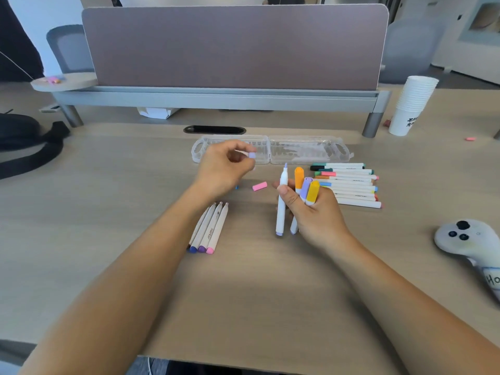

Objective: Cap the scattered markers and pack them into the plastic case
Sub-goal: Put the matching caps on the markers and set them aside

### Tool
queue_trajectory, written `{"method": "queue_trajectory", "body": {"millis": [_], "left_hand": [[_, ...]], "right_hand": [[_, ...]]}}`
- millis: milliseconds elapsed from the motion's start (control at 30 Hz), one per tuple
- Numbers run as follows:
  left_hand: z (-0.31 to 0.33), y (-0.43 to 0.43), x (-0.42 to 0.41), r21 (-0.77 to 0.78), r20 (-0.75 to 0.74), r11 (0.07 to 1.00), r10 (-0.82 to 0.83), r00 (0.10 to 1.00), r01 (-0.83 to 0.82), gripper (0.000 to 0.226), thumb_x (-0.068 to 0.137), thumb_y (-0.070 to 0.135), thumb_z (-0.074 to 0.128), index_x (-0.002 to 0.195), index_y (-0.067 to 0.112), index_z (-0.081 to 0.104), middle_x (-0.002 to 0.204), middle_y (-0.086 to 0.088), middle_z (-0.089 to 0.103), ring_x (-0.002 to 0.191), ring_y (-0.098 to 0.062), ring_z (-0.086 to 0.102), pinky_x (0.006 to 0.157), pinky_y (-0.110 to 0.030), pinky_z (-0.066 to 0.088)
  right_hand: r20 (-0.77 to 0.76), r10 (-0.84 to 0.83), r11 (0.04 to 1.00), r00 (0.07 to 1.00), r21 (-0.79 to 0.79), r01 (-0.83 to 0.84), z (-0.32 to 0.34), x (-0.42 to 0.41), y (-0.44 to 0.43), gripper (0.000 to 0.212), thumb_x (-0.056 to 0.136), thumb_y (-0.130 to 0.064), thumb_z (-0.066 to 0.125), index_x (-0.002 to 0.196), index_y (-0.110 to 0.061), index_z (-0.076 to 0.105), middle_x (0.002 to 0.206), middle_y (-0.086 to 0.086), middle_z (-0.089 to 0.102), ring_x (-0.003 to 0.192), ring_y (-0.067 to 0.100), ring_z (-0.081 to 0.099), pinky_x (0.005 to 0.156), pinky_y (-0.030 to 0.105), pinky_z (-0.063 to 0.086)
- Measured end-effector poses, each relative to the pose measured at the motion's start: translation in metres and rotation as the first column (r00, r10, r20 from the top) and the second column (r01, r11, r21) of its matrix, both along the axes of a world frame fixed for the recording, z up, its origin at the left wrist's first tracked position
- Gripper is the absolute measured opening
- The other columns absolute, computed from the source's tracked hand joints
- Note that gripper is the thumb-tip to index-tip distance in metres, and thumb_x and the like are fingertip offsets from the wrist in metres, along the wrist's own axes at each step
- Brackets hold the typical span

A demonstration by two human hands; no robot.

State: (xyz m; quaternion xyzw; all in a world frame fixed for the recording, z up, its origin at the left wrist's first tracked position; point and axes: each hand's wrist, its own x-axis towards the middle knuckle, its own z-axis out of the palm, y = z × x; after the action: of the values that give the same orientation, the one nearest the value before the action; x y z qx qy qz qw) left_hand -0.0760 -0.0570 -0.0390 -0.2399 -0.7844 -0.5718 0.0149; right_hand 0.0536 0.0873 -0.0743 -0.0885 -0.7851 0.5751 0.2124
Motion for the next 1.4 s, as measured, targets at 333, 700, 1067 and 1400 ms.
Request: {"method": "queue_trajectory", "body": {"millis": [333, 700, 1067, 1400], "left_hand": [[0.012, -0.002, 0.051, 0.499, 0.130, 0.841, -0.313, 0.941, 0.210, 0.019, 0.089, -0.004, 0.064, 0.101, 0.011, 0.068, 0.085, -0.005, 0.072, 0.078, -0.016, 0.067, 0.079, -0.031, 0.057], [0.005, -0.004, 0.050, 0.279, -0.077, 0.918, -0.270, 0.960, 0.281, 0.026, 0.085, -0.006, 0.068, 0.094, 0.017, 0.071, 0.088, -0.006, 0.071, 0.080, -0.014, 0.068, 0.079, -0.032, 0.058], [-0.011, -0.005, 0.047, 0.164, -0.270, 0.958, -0.187, 0.945, 0.237, 0.007, 0.082, 0.017, 0.072, 0.083, 0.025, 0.071, 0.085, -0.002, 0.069, 0.080, -0.026, 0.070, 0.076, -0.050, 0.058], [-0.005, 0.001, 0.060, 0.127, -0.426, 0.962, -0.167, 0.889, 0.242, 0.019, 0.084, 0.016, 0.071, 0.082, 0.034, 0.066, 0.079, 0.009, 0.063, 0.073, -0.012, 0.063, 0.069, -0.025, 0.051]], "right_hand": [[-0.037, 0.098, 0.991, 0.995, 0.090, -0.094, 0.006, 0.007, -0.008, 0.013, 0.096, -0.022, 0.062, 0.098, -0.030, 0.072, 0.048, -0.023, 0.057, 0.054, -0.001, 0.053, 0.057, 0.009, 0.037], [-0.042, 0.121, 0.983, 0.992, 0.140, -0.115, 0.002, 0.006, -0.008, 0.011, 0.093, -0.019, 0.066, 0.097, -0.016, 0.075, 0.050, -0.020, 0.055, 0.051, 0.001, 0.051, 0.054, 0.010, 0.036], [-0.023, 0.121, 0.977, 0.992, 0.178, -0.115, -0.005, 0.003, -0.005, 0.028, 0.089, -0.026, 0.072, 0.088, 0.001, 0.070, 0.094, 0.025, 0.068, 0.091, 0.042, 0.060, 0.076, 0.045, 0.048], [-0.172, 0.089, 0.987, 0.981, 0.145, -0.064, -0.006, 0.004, -0.011, 0.011, 0.086, -0.018, 0.075, 0.077, -0.014, 0.071, 0.065, -0.005, 0.066, 0.060, 0.003, 0.050, 0.058, 0.020, 0.041]]}}
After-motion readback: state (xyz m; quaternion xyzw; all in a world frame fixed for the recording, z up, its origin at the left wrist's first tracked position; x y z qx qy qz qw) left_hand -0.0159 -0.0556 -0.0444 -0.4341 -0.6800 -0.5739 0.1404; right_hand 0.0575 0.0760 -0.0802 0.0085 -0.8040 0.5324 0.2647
